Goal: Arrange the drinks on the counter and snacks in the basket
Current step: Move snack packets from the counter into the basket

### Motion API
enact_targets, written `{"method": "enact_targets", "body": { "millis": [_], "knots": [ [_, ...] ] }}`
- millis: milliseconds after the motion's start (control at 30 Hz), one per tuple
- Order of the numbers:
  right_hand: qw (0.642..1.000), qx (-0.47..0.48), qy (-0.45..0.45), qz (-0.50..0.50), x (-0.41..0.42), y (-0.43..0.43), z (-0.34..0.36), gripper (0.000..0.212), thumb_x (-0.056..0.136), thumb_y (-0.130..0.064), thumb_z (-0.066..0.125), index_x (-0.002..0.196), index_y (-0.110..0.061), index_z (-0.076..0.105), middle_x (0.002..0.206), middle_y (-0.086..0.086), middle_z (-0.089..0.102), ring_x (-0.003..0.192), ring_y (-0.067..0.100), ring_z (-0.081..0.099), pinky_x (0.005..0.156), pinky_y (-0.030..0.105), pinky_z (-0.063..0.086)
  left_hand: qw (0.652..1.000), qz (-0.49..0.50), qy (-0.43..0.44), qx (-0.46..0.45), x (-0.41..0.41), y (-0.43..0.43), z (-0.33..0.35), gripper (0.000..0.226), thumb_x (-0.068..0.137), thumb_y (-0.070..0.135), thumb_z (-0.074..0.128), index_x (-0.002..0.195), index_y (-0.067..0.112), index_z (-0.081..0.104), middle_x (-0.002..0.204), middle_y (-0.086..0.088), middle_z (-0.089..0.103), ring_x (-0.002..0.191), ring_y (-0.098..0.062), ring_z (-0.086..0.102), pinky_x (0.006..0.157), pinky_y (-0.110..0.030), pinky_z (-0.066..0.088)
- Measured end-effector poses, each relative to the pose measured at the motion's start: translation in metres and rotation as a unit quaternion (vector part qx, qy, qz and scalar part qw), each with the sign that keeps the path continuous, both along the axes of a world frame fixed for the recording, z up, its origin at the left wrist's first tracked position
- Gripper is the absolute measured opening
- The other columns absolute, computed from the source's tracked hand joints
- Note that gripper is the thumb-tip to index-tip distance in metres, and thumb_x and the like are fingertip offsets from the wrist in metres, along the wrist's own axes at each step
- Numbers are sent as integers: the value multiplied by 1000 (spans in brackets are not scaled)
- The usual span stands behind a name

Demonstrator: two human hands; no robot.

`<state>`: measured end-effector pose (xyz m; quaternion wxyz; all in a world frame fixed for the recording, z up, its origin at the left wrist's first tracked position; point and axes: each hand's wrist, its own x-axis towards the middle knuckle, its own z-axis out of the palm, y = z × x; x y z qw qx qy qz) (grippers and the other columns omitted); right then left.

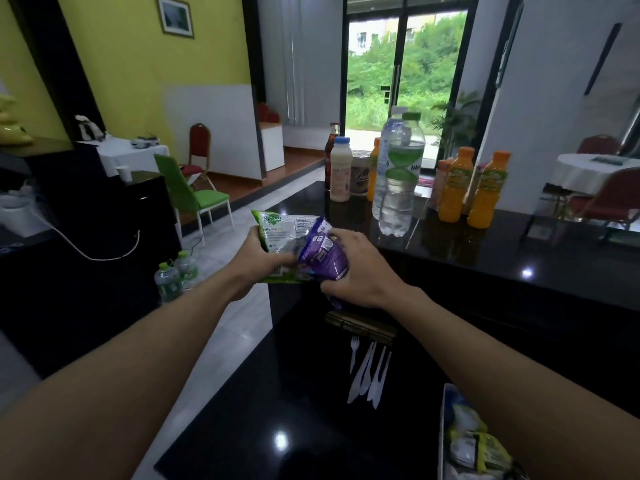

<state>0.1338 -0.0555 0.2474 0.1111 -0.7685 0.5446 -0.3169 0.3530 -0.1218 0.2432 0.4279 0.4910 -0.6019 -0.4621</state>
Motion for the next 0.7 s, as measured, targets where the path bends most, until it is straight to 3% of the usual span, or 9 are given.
{"method": "enact_targets", "body": {
  "millis": [133, 233, 300, 400, 467, 567, 700],
  "knots": [
    [997, 62, -54, 9, -21, 35, -23, 96, 60, -49, 88, 136, -30, 33, 121, 0, 58, 107, 19, 58, 88, 31, 47, 1000, -2, -25, 0, -29, 41, -13, 86, 65, 6, 88, 135, 15, 38, 119, -7, 65, 105, -23, 67, 94, -45, 55],
    [991, 92, -91, 12, -46, 64, -37, 102, 54, -63, 89, 133, -33, 32, 118, -10, 57, 102, 5, 61, 82, 19, 46, 1000, -4, -21, 9, -54, 71, -30, 76, 70, 10, 86, 130, 18, 39, 114, -2, 65, 100, -18, 68, 85, -37, 56],
    [986, 120, -115, 7, -65, 85, -51, 107, 50, -74, 86, 133, -38, 30, 123, -12, 52, 107, 4, 59, 89, 20, 49, 1000, -4, 7, 22, -74, 89, -44, 63, 75, 11, 81, 125, 18, 43, 112, -4, 67, 99, -21, 69, 82, -36, 57],
    [977, 156, -136, -40, -94, 114, -75, 112, 44, -85, 81, 134, -45, 27, 130, -6, 45, 117, 11, 55, 103, 33, 48, 998, -17, 36, 40, -107, 113, -67, 43, 80, 12, 76, 111, 21, 48, 109, -6, 69, 90, -17, 72, 70, -29, 58],
    [970, 175, -158, -57, -113, 133, -91, 115, 47, -87, 78, 139, -40, 27, 132, -2, 49, 117, 13, 58, 104, 38, 49, 997, -34, 42, 46, -128, 126, -81, 40, 81, 14, 76, 109, 21, 49, 106, -6, 70, 82, -11, 73, 63, -24, 56],
    [942, 222, -241, -67, -142, 163, -111, 113, 57, -83, 75, 145, -32, 26, 138, 6, 45, 116, 18, 61, 99, 40, 54, 995, -66, 31, 64, -157, 142, -101, 46, 74, 22, 78, 111, 20, 50, 107, -8, 70, 89, -19, 73, 74, -36, 60],
    [902, 263, -315, -131, -173, 200, -132, 92, 66, -60, 71, 142, -33, 26, 133, 9, 44, 110, 27, 64, 88, 52, 58, 991, -109, 19, 74, -194, 159, -123, 44, 74, 24, 78, 108, 25, 50, 103, -5, 69, 77, -7, 72, 60, -22, 55]
  ]
}}
